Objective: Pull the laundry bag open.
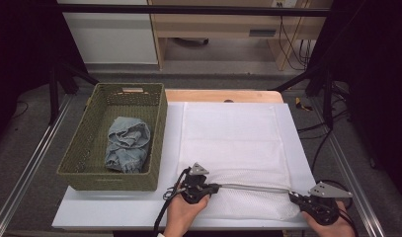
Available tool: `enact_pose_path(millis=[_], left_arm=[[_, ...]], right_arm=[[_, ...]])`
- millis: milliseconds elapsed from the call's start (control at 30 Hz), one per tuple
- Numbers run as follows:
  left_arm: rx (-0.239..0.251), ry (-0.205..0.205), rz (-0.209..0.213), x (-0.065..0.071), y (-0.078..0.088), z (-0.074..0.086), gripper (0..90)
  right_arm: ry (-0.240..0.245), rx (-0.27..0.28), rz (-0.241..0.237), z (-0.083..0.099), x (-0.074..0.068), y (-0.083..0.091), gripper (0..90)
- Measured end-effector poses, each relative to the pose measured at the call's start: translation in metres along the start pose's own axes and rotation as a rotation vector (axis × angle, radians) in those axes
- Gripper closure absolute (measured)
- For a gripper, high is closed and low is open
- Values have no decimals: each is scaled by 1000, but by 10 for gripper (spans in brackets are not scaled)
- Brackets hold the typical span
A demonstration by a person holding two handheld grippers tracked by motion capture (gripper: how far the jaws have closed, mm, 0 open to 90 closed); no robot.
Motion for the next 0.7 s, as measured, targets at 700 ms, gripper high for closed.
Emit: enact_pose_path(millis=[700], left_arm=[[21, 14, -7, -14, 17, 11, 869]], right_arm=[[15, -13, 19, 3, -4, 0, 858]])
Point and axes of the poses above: each handheld gripper's, and its own axes: y roughly backward along the jaws, z roughly out of its underside, x roughly to its right, the point moved 8 cm from there along -y, roughly forward along the jaws, and after that the axes turned 12 degrees about -x, right-handed, at the moved point
